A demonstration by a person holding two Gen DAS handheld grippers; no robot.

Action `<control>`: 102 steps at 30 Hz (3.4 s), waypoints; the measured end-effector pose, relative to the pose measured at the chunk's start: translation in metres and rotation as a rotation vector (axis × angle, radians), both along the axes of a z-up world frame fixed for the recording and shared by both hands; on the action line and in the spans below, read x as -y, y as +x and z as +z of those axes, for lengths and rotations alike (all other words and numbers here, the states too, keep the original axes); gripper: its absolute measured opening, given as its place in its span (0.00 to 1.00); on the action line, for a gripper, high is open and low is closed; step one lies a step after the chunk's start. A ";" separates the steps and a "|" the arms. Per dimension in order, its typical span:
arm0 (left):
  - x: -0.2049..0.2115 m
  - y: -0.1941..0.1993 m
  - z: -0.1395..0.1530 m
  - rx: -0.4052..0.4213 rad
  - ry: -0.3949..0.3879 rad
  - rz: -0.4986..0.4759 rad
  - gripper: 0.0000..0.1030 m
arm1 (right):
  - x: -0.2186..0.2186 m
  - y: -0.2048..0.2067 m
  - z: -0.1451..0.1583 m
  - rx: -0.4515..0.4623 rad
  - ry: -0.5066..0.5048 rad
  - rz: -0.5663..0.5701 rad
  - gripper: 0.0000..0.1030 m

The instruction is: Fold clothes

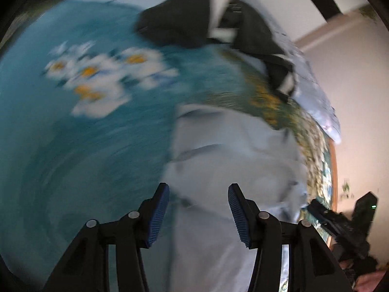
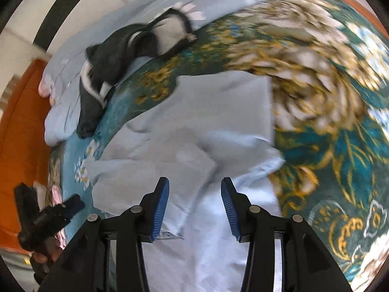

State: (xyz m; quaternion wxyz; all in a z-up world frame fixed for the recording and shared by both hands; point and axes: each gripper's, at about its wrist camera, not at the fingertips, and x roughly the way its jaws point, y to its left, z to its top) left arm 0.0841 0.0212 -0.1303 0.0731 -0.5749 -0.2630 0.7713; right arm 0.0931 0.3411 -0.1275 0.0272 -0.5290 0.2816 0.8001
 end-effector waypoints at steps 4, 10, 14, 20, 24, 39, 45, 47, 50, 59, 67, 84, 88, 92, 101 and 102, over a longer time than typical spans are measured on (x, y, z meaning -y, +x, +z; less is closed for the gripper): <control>0.010 0.016 -0.016 0.020 -0.017 0.015 0.53 | 0.053 -0.023 -0.001 0.055 0.139 0.213 0.54; 0.026 0.025 -0.021 0.030 0.016 0.053 0.53 | 0.103 -0.026 -0.022 0.141 0.517 0.352 0.51; 0.032 0.029 -0.019 0.019 0.044 0.073 0.53 | 0.083 -0.029 -0.023 0.181 0.495 0.235 0.03; 0.044 0.032 -0.021 0.017 0.094 0.124 0.53 | 0.065 -0.040 0.058 -0.091 0.300 0.182 0.03; 0.048 0.032 -0.023 0.024 0.114 0.147 0.53 | 0.035 -0.030 0.107 -0.312 0.256 0.095 0.03; 0.011 0.005 -0.019 0.032 0.129 0.048 0.53 | -0.086 0.004 -0.013 -0.004 0.162 -0.246 0.34; -0.028 -0.030 -0.031 0.066 0.071 -0.015 0.62 | -0.111 -0.006 -0.028 -0.013 0.009 -0.235 0.49; -0.038 -0.039 -0.035 0.079 0.041 -0.029 0.62 | -0.114 -0.015 -0.033 -0.018 -0.038 -0.212 0.51; -0.044 -0.051 -0.035 0.085 0.033 -0.010 0.62 | -0.109 -0.029 -0.044 0.012 0.001 -0.192 0.51; -0.017 -0.062 -0.050 0.164 0.164 0.198 0.20 | -0.111 -0.050 -0.047 -0.009 -0.035 -0.266 0.52; -0.005 -0.048 -0.022 0.014 0.134 0.146 0.11 | -0.079 -0.082 -0.038 0.044 0.073 -0.145 0.07; 0.195 -0.011 -0.012 0.035 0.132 0.534 0.20 | 0.103 -0.244 0.027 -0.119 0.199 0.255 0.06; 0.202 0.019 -0.009 0.013 0.196 0.536 0.49 | 0.104 -0.244 0.020 -0.079 0.216 0.231 0.13; 0.182 0.043 -0.018 0.027 0.238 0.522 0.51 | 0.082 -0.224 0.029 -0.065 0.211 0.142 0.40; 0.128 0.059 -0.002 0.137 0.095 0.252 0.51 | 0.036 -0.057 -0.009 0.155 0.125 0.071 0.46; 0.121 0.062 0.002 0.146 0.051 0.211 0.51 | 0.034 -0.034 -0.014 0.181 0.137 0.069 0.47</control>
